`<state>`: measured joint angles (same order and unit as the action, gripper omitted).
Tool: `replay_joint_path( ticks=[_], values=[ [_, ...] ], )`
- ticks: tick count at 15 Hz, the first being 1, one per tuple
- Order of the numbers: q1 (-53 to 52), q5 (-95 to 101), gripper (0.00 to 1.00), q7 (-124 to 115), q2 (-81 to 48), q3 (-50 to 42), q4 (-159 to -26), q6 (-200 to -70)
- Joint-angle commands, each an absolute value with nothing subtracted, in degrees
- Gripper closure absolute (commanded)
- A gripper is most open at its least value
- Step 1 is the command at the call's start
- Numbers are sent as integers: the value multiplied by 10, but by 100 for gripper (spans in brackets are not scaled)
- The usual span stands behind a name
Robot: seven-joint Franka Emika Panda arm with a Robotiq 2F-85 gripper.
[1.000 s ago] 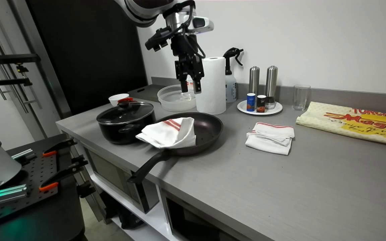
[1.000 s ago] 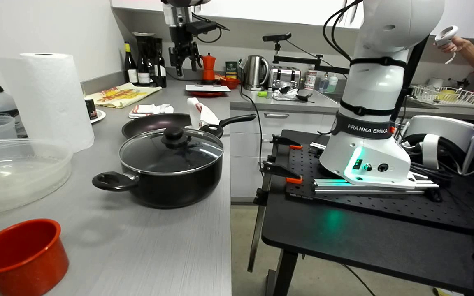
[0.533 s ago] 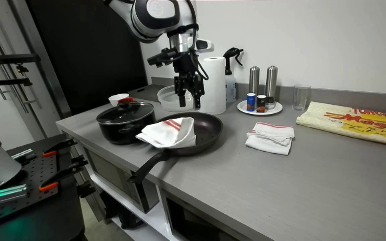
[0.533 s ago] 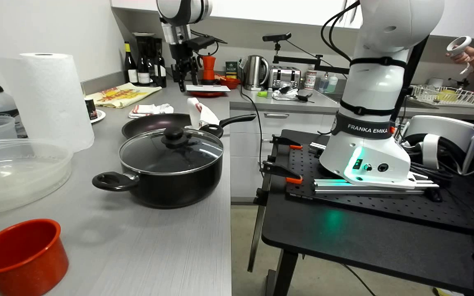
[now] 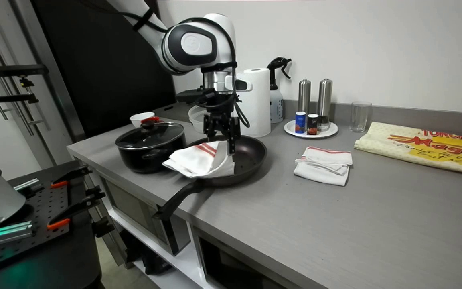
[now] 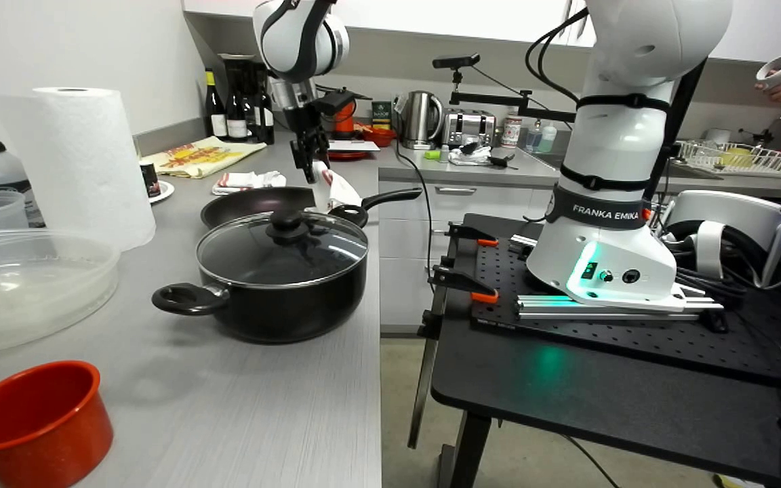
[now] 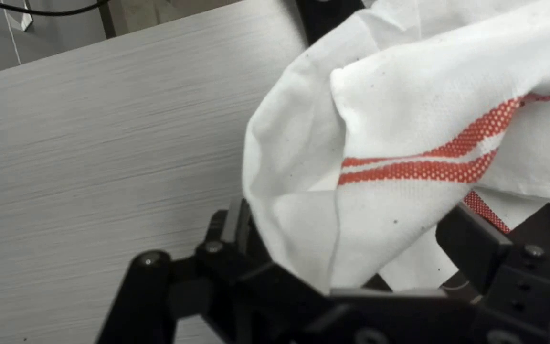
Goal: Use the towel to wipe the pan
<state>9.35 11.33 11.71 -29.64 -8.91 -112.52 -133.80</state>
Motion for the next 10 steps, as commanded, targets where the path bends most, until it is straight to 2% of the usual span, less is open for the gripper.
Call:
replay_joint_path(
  ticks=[1,3,4,5,10],
  values=[
    [102,124,0,135,-297,-84,-1143,-1357],
    [103,123,0,140,-301,-84,-1147,-1358],
    [104,123,25,142,-304,-83,-1148,-1359],
    [104,123,26,145,-305,-83,-1149,-1360],
    [104,123,62,162,-318,-77,-1145,-1362]
  ],
)
